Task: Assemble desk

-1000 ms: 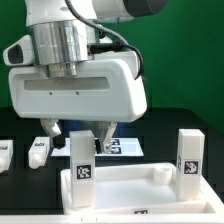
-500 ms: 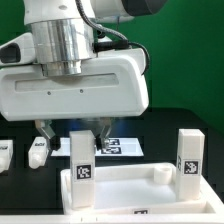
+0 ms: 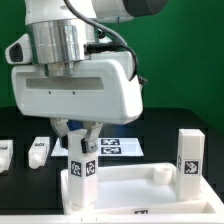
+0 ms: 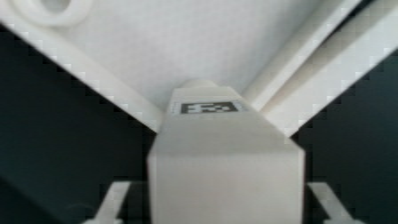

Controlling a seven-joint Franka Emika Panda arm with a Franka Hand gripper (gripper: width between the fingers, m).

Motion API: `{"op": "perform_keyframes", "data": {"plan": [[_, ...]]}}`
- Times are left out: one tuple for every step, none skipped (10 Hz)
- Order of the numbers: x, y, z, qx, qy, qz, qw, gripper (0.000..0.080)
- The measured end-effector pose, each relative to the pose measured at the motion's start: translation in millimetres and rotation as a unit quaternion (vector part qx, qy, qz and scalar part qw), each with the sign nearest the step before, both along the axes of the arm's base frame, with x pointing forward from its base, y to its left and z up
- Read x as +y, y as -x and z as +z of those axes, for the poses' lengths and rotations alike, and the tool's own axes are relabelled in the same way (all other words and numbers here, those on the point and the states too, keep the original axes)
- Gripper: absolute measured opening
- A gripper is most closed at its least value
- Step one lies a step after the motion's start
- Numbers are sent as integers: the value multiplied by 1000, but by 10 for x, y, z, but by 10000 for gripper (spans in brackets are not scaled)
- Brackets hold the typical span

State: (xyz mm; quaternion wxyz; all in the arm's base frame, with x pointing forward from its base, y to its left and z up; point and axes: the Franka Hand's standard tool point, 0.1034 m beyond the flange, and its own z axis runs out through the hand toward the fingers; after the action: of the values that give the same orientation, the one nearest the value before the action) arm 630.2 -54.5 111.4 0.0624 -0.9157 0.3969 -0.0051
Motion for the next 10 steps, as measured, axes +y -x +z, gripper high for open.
{"op": "perform_keyframes", "data": {"plan": [[10, -5, 1, 11, -4, -98, 995, 284], [-3, -3, -9, 22, -14, -204, 979, 284], [-11, -3, -31, 32, -43, -330, 943, 284], [-52, 6, -37, 39, -62, -388, 919, 284], [-25, 0, -36, 43, -63, -413, 908, 284], [-27, 1, -38, 42, -62, -409, 910, 284], [-19, 6, -44, 36, -55, -359, 931, 361], [34, 10, -53, 28, -46, -285, 957, 496], [88, 3, -34, 18, -45, -207, 977, 496], [121, -4, 1, 9, -44, -164, 985, 615]]}}
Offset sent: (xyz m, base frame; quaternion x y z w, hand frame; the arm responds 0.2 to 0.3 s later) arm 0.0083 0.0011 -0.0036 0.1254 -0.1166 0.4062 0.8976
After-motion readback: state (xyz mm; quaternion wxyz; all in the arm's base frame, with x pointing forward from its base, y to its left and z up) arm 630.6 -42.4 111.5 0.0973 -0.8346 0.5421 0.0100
